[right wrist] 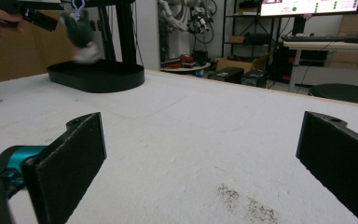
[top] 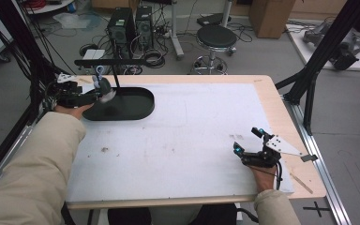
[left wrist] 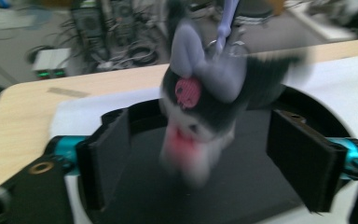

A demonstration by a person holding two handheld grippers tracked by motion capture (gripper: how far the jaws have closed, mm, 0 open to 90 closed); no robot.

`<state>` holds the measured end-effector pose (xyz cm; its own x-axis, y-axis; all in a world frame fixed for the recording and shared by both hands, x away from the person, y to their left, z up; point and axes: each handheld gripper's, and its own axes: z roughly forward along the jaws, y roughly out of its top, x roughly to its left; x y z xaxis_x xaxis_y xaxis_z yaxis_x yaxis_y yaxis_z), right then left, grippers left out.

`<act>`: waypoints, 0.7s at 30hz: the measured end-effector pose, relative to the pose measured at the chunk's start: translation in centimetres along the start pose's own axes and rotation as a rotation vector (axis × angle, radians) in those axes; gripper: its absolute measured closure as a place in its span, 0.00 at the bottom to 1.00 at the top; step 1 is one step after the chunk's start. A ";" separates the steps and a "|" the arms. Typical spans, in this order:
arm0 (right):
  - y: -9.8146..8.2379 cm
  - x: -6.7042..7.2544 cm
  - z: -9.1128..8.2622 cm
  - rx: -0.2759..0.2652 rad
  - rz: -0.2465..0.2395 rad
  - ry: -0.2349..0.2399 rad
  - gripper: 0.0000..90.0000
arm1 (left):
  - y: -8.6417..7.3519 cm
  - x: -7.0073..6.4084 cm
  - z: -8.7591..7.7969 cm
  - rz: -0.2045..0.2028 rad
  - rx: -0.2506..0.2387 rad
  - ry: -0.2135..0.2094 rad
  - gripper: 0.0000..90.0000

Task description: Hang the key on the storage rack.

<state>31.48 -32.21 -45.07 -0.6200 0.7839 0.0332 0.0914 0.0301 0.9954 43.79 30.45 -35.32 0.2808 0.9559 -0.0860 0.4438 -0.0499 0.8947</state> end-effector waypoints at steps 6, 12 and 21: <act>0.0 0.2 0.2 0.013 -0.023 0.006 0.01 | -1.4 -0.3 -3.2 0.023 -0.110 -0.235 0.02; 0.0 0.2 0.1 0.015 -0.014 0.005 0.01 | -3.6 -1.6 -7.3 0.141 -0.225 -0.319 0.02; 0.0 -0.1 0.1 0.009 -0.003 0.005 0.01 | -9.4 -2.7 -9.8 0.134 -0.352 -0.310 0.02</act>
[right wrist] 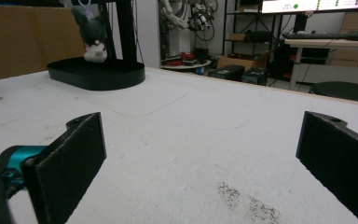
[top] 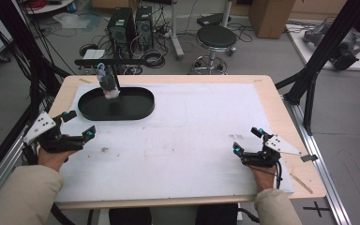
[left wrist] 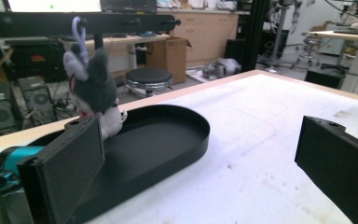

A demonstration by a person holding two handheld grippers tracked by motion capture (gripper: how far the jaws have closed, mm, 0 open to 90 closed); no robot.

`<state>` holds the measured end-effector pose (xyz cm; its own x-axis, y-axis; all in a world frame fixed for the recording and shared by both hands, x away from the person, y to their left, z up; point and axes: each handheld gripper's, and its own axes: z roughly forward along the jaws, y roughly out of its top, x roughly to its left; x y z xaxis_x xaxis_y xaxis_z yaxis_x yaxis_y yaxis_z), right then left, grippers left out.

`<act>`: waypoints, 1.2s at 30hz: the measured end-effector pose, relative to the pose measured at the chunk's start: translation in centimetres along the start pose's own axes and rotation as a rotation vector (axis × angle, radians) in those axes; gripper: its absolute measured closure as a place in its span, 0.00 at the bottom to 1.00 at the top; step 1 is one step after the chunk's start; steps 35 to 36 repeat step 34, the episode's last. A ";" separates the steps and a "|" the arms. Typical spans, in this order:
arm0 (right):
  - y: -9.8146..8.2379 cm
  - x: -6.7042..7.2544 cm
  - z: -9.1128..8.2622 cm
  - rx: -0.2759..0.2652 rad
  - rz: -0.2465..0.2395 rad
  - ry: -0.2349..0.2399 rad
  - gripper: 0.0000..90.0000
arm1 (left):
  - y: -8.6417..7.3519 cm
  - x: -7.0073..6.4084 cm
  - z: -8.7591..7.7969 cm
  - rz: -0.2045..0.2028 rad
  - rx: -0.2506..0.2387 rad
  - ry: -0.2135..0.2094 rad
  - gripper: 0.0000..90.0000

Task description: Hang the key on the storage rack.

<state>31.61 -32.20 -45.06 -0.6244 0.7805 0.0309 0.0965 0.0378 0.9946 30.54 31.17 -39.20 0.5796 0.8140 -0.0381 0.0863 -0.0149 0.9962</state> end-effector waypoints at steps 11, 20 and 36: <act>0.0 0.1 0.0 -0.002 0.001 -0.007 0.01 | -3.9 -1.6 -1.1 0.011 -0.055 0.073 0.02; 0.0 0.1 0.0 0.000 -0.001 -0.005 0.01 | -6.1 -2.2 -1.6 0.013 -0.041 0.088 0.02; 0.0 0.1 0.1 0.008 -0.010 -0.011 0.01 | -6.3 -2.7 -1.8 0.044 -0.069 0.119 0.02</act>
